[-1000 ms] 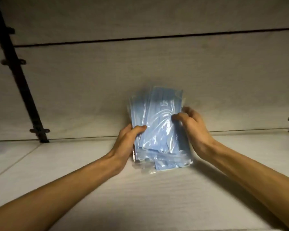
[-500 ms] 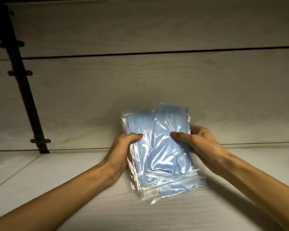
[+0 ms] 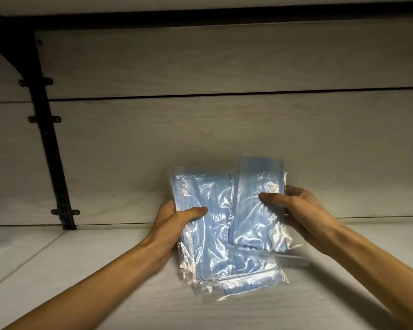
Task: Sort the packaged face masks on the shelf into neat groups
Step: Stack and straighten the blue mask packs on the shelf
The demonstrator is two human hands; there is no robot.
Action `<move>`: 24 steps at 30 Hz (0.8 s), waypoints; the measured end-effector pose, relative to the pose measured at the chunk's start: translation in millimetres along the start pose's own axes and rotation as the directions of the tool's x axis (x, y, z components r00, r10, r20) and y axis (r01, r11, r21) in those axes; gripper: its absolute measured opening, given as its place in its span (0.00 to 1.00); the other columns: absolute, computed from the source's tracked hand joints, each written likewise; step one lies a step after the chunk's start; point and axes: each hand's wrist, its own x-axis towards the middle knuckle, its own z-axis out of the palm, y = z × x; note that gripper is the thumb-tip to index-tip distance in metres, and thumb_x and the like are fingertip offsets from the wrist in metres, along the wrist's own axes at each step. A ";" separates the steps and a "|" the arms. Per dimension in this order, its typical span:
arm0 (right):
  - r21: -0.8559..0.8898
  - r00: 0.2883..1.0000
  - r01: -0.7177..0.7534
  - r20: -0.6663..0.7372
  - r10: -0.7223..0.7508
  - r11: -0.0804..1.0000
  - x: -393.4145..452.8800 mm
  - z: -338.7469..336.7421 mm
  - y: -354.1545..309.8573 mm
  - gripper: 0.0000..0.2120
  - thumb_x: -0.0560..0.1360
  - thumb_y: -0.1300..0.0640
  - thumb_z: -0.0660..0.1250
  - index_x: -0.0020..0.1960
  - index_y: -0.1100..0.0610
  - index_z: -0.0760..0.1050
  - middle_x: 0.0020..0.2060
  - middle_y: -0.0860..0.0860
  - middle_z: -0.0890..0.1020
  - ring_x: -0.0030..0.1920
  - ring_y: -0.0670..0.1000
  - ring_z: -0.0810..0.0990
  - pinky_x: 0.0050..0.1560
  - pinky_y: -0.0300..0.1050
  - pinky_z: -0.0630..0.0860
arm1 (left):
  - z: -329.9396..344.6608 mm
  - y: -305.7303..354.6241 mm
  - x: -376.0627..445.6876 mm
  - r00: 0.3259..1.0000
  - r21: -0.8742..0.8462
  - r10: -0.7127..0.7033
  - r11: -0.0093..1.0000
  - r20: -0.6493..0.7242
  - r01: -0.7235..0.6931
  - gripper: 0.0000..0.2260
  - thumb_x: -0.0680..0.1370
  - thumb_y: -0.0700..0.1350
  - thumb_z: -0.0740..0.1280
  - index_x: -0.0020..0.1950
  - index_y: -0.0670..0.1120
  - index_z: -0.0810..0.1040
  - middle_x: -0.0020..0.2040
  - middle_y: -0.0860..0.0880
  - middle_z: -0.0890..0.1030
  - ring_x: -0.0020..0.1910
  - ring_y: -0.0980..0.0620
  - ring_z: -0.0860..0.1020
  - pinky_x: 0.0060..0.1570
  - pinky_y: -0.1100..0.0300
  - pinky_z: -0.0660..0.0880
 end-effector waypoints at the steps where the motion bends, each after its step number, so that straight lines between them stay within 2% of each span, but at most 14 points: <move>1: -0.021 0.999 -0.006 0.033 0.007 1.000 -0.8 2.7 1.4 0.20 0.68 0.50 0.78 0.56 0.56 0.80 0.46 0.51 0.88 0.44 0.45 0.87 0.39 0.37 0.78 | 0.4 0.9 -1.3 0.999 0.002 0.015 1.000 0.029 -0.015 0.17 0.71 0.45 0.79 0.57 0.46 0.80 0.48 0.50 0.88 0.48 0.52 0.86 0.47 0.58 0.79; 5: -0.100 0.993 -0.053 0.103 0.063 0.994 -2.8 9.1 8.2 0.23 0.66 0.49 0.81 0.55 0.60 0.81 0.46 0.55 0.87 0.45 0.52 0.87 0.41 0.38 0.81 | 2.2 1.5 -5.3 0.989 -0.005 0.070 0.998 0.133 -0.070 0.19 0.69 0.43 0.80 0.59 0.47 0.82 0.52 0.48 0.87 0.53 0.48 0.86 0.55 0.53 0.80; 8: -0.086 0.992 -0.035 0.119 0.046 0.996 -1.9 7.0 8.1 0.24 0.65 0.47 0.81 0.54 0.60 0.82 0.46 0.55 0.86 0.46 0.50 0.84 0.49 0.46 0.80 | 4.3 -0.6 -6.0 0.984 -0.007 0.105 0.994 0.146 -0.105 0.20 0.69 0.41 0.81 0.59 0.46 0.82 0.53 0.47 0.87 0.53 0.48 0.86 0.52 0.56 0.82; 11: -0.027 0.977 -0.040 0.209 0.045 0.999 -4.0 8.5 5.0 0.17 0.70 0.50 0.78 0.55 0.56 0.84 0.52 0.52 0.87 0.53 0.47 0.85 0.55 0.43 0.74 | 8.0 -3.6 -7.4 0.986 0.013 0.118 0.993 0.122 -0.120 0.18 0.70 0.41 0.80 0.58 0.47 0.83 0.52 0.47 0.87 0.52 0.48 0.86 0.49 0.59 0.83; 13: 0.007 0.974 -0.031 0.225 0.029 0.999 -4.6 10.2 4.0 0.13 0.72 0.54 0.77 0.53 0.59 0.84 0.50 0.55 0.87 0.50 0.48 0.85 0.51 0.41 0.78 | 10.3 -3.5 -8.9 0.987 0.018 0.109 0.994 0.117 -0.112 0.19 0.70 0.45 0.81 0.59 0.48 0.83 0.52 0.49 0.87 0.53 0.49 0.86 0.51 0.57 0.83; 16: 0.045 0.989 -0.005 0.149 -0.002 0.999 -6.6 10.2 0.8 0.09 0.75 0.60 0.74 0.52 0.63 0.83 0.39 0.53 0.87 0.37 0.47 0.85 0.38 0.36 0.79 | 10.3 2.0 -7.7 0.995 0.000 0.040 0.999 0.093 -0.040 0.22 0.71 0.56 0.78 0.61 0.50 0.81 0.53 0.52 0.87 0.53 0.53 0.85 0.53 0.56 0.79; 18: 0.049 0.997 0.006 0.070 -0.010 0.999 -6.7 8.6 -0.4 0.07 0.76 0.61 0.72 0.53 0.62 0.82 0.40 0.53 0.87 0.37 0.48 0.85 0.37 0.38 0.80 | 8.7 5.1 -3.5 0.996 -0.038 -0.012 0.999 0.085 0.015 0.19 0.76 0.54 0.73 0.63 0.46 0.80 0.54 0.48 0.87 0.54 0.50 0.85 0.55 0.53 0.79; 21: 0.097 0.999 0.015 -0.032 -0.012 0.995 -4.9 6.3 -0.4 0.06 0.77 0.63 0.71 0.54 0.61 0.82 0.45 0.56 0.88 0.41 0.51 0.86 0.45 0.45 0.82 | 6.5 5.1 -0.9 0.998 -0.031 -0.025 0.999 0.053 0.026 0.25 0.70 0.49 0.76 0.63 0.39 0.78 0.57 0.40 0.85 0.56 0.42 0.84 0.65 0.42 0.75; 24: 0.153 1.000 0.010 -0.010 -0.008 0.988 -5.4 4.9 -2.2 0.04 0.78 0.62 0.70 0.52 0.61 0.81 0.41 0.54 0.87 0.39 0.49 0.86 0.38 0.39 0.81 | 6.8 1.4 -2.4 0.996 0.021 -0.023 1.000 0.087 0.021 0.28 0.67 0.50 0.77 0.64 0.40 0.78 0.58 0.43 0.85 0.58 0.43 0.83 0.67 0.43 0.74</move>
